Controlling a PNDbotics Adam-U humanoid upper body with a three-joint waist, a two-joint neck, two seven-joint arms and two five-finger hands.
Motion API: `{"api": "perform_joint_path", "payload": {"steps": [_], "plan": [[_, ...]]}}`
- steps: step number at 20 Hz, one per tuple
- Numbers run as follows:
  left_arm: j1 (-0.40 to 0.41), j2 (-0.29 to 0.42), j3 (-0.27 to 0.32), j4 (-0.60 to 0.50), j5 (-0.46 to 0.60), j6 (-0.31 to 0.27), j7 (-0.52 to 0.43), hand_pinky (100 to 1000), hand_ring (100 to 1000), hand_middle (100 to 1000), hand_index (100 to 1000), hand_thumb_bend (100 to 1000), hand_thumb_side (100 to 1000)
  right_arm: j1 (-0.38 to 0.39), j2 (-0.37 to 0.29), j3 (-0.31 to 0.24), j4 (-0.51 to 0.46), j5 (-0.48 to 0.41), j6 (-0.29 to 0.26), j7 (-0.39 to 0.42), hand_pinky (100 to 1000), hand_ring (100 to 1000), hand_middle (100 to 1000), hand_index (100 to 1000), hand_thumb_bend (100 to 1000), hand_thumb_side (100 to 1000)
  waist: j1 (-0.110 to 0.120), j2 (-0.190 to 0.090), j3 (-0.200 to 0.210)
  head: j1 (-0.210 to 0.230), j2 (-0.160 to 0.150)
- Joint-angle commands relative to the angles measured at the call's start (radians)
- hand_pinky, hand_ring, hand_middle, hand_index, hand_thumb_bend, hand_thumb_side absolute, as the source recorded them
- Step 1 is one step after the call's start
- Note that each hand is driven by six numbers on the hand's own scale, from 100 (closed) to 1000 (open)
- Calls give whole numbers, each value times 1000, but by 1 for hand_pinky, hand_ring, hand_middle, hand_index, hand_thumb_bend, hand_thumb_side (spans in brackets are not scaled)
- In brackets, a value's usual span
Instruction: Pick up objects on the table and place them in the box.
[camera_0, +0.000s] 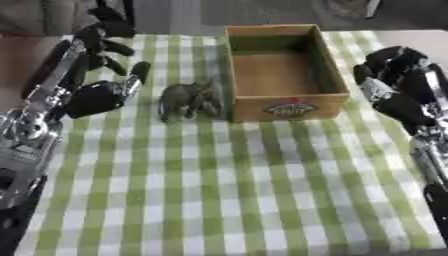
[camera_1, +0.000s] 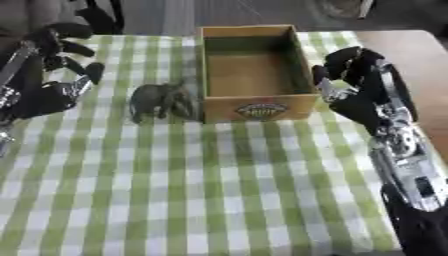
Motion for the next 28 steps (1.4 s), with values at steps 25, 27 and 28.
{"api": "perform_joint_path", "payload": {"steps": [25,27,28], "plan": [[-109,35,-22,77,-166,11,-62,616,746,834,852,449,184,-15,-12,3,-20,-7,-2,7,586,536,516,602,292,157,0,-17,-7,6,-3],[-147,41,-35,118,-234,7,-100,627,747,830,849,496,167,-15,-11,4,-19,-7,-1,9,586,536,516,602,292,157,0,-18,-10,8,-3],[-167,42,-41,142,-266,4,-121,629,744,826,843,511,152,-15,-11,5,-18,-7,-1,10,586,536,516,602,292,157,1,-18,-12,9,-2]]}}
